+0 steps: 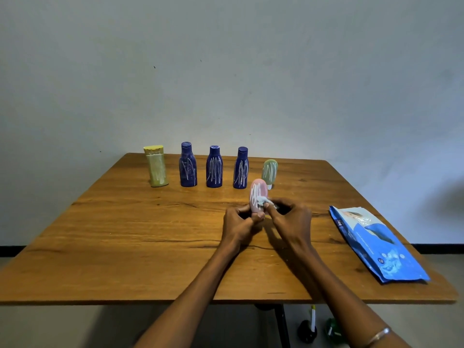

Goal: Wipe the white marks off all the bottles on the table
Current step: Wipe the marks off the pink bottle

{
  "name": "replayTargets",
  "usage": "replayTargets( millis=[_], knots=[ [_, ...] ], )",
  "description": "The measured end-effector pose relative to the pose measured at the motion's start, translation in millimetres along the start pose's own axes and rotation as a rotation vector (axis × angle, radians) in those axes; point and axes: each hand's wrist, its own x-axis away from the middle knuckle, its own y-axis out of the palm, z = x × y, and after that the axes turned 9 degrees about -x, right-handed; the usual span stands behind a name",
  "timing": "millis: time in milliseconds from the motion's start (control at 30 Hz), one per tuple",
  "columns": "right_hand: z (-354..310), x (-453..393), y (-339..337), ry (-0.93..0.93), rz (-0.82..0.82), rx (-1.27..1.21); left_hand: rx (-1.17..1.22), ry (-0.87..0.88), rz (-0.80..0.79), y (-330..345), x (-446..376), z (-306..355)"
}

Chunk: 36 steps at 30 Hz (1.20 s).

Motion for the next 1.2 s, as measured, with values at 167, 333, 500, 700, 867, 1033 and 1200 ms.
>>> replayTargets(
  millis=[167, 333, 500, 700, 867, 1033, 1200],
  knots=[
    [-4, -29, 6, -0.091, 0.112, -0.021, -0.012, 0.013, -0.001, 0, -1, -4],
    [-14, -43, 17, -0.138, 0.141, 0.031, -0.049, 0.053, 0.062, 3, 0, -2],
    [-15, -36, 28, -0.280, 0.022, 0.205, -0.203, 0.119, 0.147, 1, -5, -7],
    [-16, -49, 22, -0.175, 0.079, 0.140, -0.169, 0.087, 0.141, 3, -7, -12],
    [-23, -41, 27, -0.262, -0.004, 0.188, -0.268, 0.093, 0.172, 4, -10, -19],
    [-16, -37, 22, -0.443, -0.207, 0.330, -0.310, 0.100, 0.243, 3, -6, -13],
    [-24, -53, 19, -0.322, 0.000, 0.251, -0.332, 0.113, 0.217, 2, -4, -11]
  ],
)
